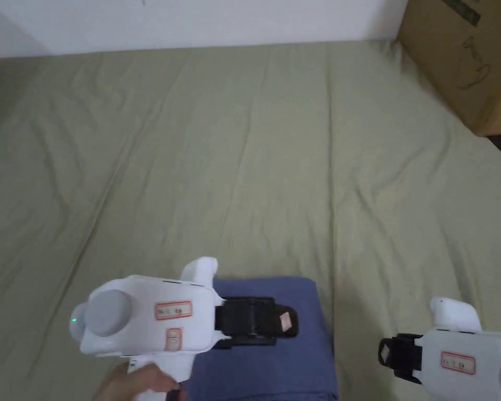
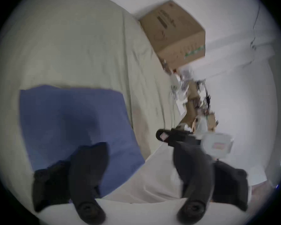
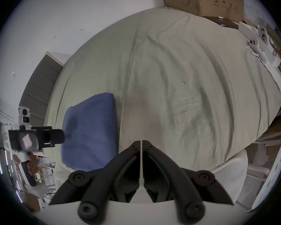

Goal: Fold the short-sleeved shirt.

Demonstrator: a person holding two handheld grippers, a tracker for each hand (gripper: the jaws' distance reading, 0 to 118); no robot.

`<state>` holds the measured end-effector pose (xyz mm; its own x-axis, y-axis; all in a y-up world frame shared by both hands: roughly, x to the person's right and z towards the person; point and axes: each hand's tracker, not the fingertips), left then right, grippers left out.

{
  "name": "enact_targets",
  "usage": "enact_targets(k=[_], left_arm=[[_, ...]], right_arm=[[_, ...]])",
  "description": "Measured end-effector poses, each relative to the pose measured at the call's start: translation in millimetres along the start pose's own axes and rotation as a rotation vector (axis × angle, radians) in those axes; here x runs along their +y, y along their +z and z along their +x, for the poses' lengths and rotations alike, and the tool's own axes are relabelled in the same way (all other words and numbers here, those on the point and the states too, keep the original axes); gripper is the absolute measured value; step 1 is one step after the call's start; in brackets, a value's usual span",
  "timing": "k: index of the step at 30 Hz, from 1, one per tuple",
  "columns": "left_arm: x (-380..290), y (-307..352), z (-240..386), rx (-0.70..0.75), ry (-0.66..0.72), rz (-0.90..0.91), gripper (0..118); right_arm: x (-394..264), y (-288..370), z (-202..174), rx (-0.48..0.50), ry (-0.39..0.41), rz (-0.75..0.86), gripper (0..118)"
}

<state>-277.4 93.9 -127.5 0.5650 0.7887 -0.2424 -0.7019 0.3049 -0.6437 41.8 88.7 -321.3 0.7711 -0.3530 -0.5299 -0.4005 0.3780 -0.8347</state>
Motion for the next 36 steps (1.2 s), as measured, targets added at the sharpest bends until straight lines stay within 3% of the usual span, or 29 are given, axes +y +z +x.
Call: enact_targets(k=[1,2,5,13,21,28,33,36], left_arm=[[-0.7,11.9,-8.8,0.037,0.028,0.044,27],[-1.3,18.2,-16.3,0.081,0.024,0.059,1],[-7.0,15.0,-34.8,0.224,0.036,0.038,1],[-39.2,-68.3,-14.5,0.155,-0.037,-0.164,0],[-50.7,-114.3,12.6,0.098,-0.092,-0.215,0],[-36.8,-37.9,16.0,0.001,-0.091,-0.063,0],[-35.3,60.3,-29.3,0.015,0.024,0.157,0],[-46.1,100.2,-66.9,0.052,0.13,0.242,0]], right_arm=[[0.9,-0.1,-0.1,0.003,-0.002,0.005,2],[1.2,0.4,0.0,0.006,-0.006,0.015,2],[3.6,-0.1,0.5,0.029,-0.02,0.022,2],[3.2,0.1,-3.7,0.04,0.001,0.019,2],[1.3,6.6,-8.0,0.042,0.011,0.019,2],[19.8,13.5,-41.5,0.096,0.093,0.035,2],[32.7,2.8,-96.7,0.148,0.244,0.036,2],[32.1,-20.6,-123.9,0.209,0.282,-0.02,2]])
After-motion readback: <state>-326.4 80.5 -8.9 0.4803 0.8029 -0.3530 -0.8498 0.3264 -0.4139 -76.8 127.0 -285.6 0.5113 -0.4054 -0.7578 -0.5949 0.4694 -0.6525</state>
